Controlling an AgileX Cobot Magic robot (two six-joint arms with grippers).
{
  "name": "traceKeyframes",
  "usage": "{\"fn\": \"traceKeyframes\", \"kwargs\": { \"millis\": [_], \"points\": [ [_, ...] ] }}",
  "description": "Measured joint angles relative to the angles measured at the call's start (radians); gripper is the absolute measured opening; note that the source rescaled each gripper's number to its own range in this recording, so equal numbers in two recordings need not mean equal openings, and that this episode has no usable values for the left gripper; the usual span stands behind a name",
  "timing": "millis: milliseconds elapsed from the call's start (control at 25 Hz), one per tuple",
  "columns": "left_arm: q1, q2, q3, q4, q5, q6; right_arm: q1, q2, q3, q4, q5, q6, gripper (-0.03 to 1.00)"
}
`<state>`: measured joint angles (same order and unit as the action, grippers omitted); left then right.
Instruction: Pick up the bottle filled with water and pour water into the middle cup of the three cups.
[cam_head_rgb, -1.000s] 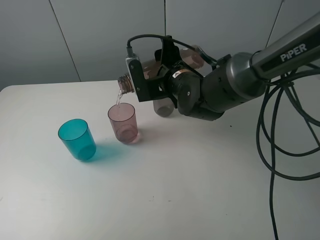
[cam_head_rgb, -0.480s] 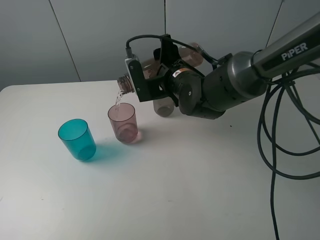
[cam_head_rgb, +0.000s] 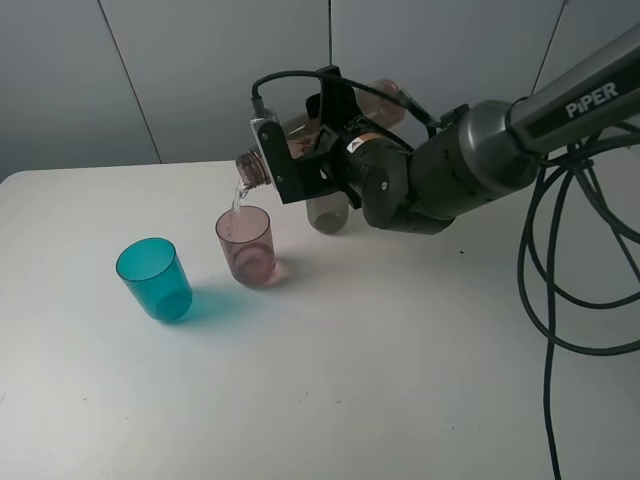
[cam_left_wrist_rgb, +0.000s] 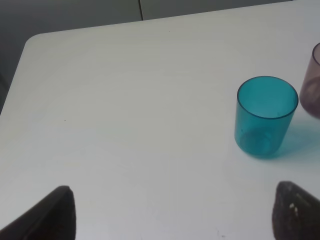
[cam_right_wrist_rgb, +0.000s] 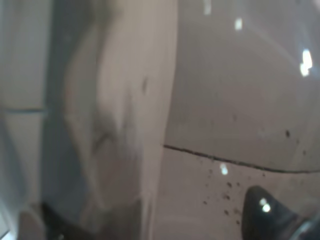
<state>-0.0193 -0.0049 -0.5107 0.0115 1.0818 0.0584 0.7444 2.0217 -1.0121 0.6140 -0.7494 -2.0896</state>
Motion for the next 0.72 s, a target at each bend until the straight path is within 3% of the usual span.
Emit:
{"fn": "traceKeyframes", "kwargs": {
  "millis": [720],
  "points": [
    [0.000,0.000,0.000,0.000,0.000,0.000,-0.018,0.000,0.000,-0.094,-0.011,0.000,0.02]
  ]
}}
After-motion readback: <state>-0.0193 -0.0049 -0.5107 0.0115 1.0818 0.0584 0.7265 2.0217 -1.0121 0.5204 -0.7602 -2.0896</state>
